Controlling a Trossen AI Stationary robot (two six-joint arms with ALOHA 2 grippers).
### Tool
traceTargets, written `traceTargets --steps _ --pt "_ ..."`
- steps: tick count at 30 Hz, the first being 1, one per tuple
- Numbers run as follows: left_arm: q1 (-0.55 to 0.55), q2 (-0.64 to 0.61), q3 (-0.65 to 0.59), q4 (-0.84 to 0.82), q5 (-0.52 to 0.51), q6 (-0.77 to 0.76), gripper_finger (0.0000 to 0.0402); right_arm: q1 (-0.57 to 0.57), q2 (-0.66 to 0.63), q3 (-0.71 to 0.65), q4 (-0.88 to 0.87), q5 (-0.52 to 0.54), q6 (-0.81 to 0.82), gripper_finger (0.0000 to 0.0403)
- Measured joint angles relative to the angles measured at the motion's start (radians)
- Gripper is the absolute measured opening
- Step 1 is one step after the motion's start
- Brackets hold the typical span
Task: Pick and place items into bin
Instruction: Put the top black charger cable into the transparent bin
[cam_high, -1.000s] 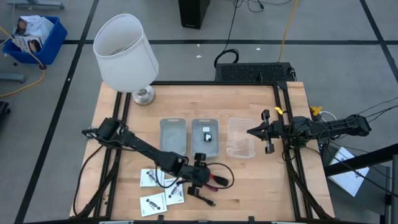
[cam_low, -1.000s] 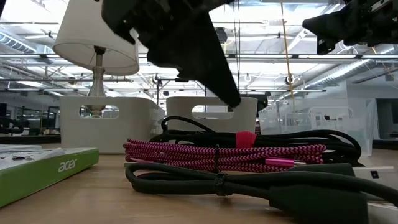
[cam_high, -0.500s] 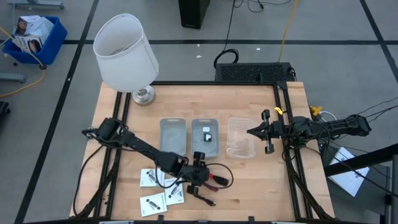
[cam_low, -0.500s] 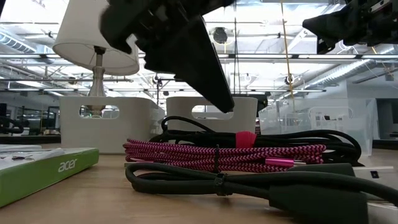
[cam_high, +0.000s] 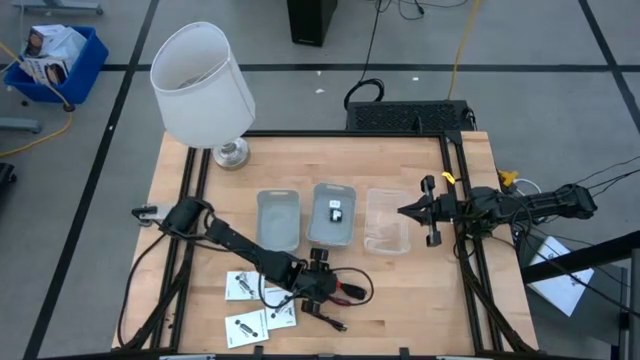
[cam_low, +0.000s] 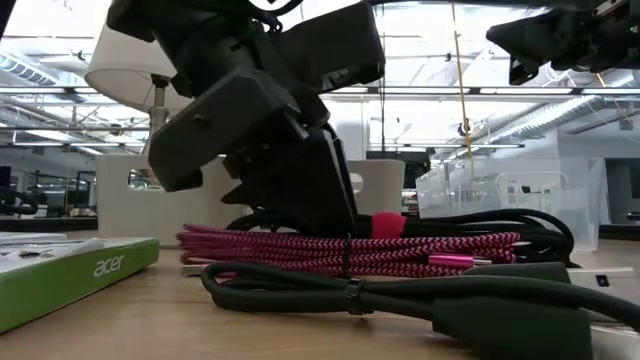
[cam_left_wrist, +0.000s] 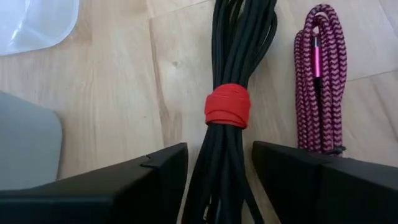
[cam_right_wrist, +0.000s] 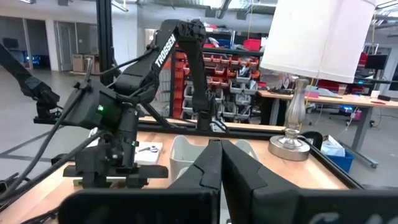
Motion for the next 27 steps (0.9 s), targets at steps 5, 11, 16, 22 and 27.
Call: traceTargets --steps 5,11,16,22,27 --pt "-0.01 -0.009 -0.002 0.011 0.009 0.011 0.0153 0.0 0.0 0.0 0.01 0.0 0.0 0.0" --pt "-0.032 -0.009 -0.002 0.012 0.041 0.036 0.0053 0.0 0.001 0.0 0.006 0.0 0.002 0.0" --pt "-0.053 -0.009 -0.001 0.019 0.033 0.064 0.0044 0.0 0.001 0.0 0.004 0.0 0.002 0.0" --pt "-0.065 -0.009 0.024 0.005 -0.022 0.082 0.0048 0.0 0.001 0.0 0.004 0.0 0.001 0.0" --pt "-0.065 -0.009 0.087 -0.025 -0.066 0.144 0.0044 0.0 0.002 0.0 0.004 0.0 0.0 0.0"
